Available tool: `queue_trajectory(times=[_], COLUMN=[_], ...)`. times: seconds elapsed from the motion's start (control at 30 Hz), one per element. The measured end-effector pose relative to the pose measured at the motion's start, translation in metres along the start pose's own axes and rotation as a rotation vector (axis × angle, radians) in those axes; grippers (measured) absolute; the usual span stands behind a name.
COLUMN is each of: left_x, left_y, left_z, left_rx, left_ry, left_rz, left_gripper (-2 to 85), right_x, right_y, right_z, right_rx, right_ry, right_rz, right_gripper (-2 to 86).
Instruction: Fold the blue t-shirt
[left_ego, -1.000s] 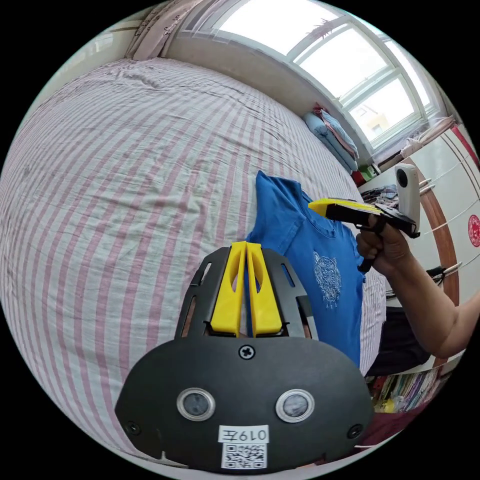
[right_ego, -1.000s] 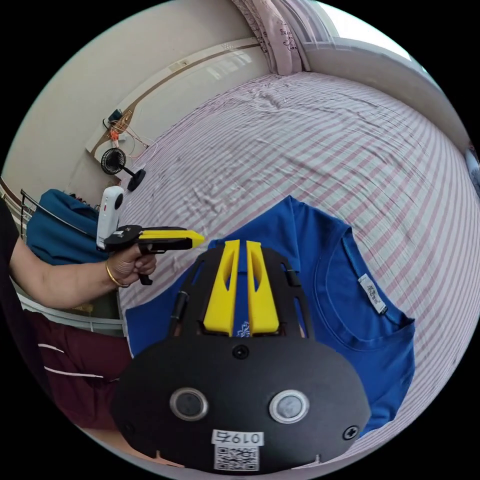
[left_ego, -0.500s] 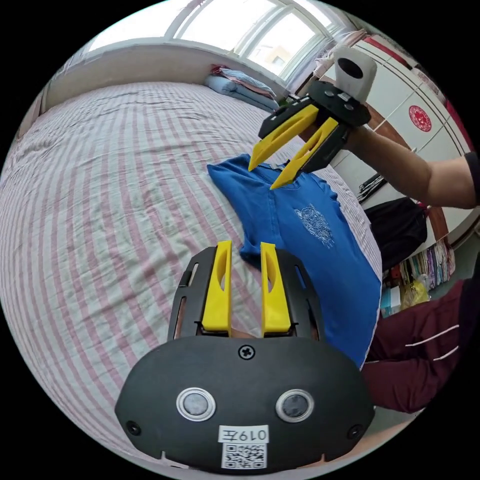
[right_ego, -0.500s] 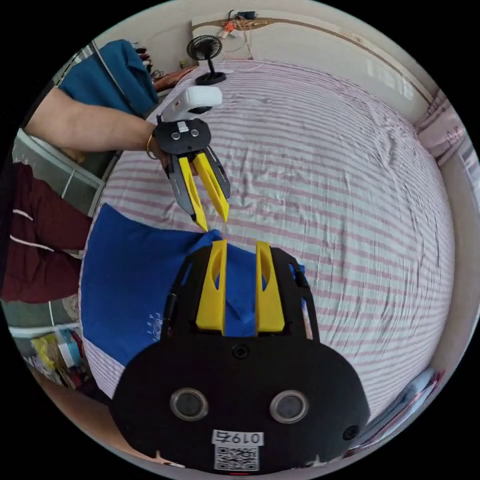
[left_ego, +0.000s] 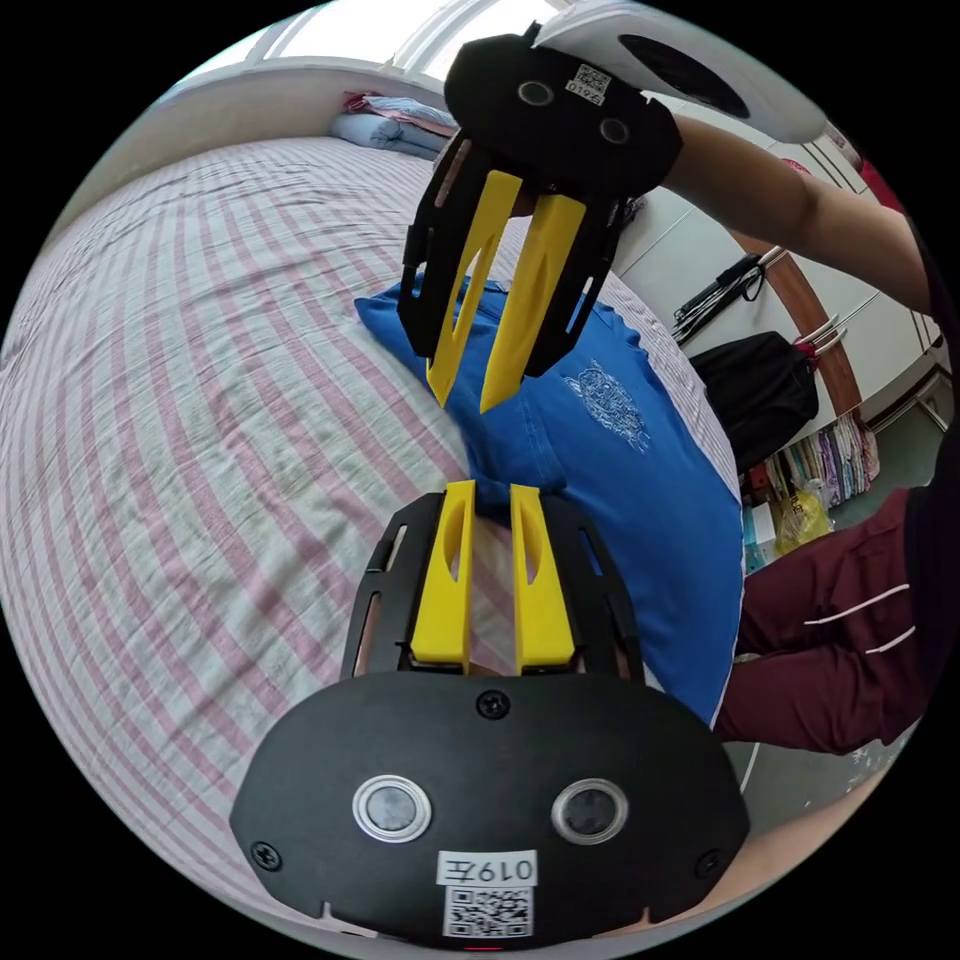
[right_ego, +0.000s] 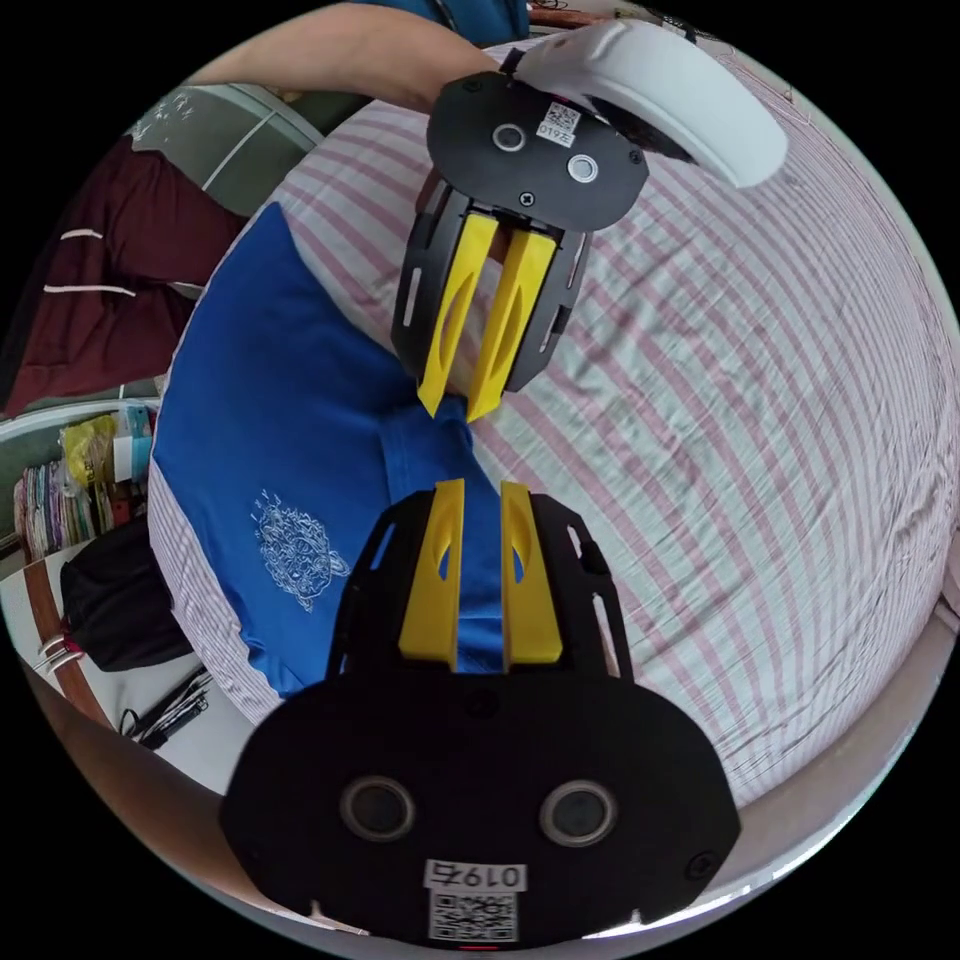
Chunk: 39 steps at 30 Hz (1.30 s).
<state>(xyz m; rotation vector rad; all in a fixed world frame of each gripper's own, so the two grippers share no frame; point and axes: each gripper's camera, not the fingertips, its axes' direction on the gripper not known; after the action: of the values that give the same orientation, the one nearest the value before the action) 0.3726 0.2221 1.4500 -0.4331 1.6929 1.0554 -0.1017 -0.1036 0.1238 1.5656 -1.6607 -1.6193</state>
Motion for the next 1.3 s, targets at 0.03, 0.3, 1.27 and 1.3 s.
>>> queue_trajectory(times=[0.03,0.3,1.27,1.3], left_x=[-0.004,-0.025,-0.018,-0.007], left_y=[-0.001,-0.001,0.042,0.037], left_z=[0.0,-0.002,-0.03,-0.031], left_rx=[0.004,0.022,0.201,0.217], left_ry=[0.004,0.06,0.009,-0.029], left_rz=[-0.008,-0.071,-0.35,-0.343], left_gripper=[2.0,1.1,1.3,1.3], right_x=[0.002,0.01,-0.153,-0.165], right_y=[-0.001,-0.003,0.202,0.208], right_z=[0.001,0.009,-0.025,-0.021], right_rx=[0.003,-0.019,0.936,0.941], right_ry=[-0.01,-0.03,0.025,0.061], right_rz=[0.0,-0.023,1.159,1.255], right_gripper=[6.4,0.0,0.6,1.2])
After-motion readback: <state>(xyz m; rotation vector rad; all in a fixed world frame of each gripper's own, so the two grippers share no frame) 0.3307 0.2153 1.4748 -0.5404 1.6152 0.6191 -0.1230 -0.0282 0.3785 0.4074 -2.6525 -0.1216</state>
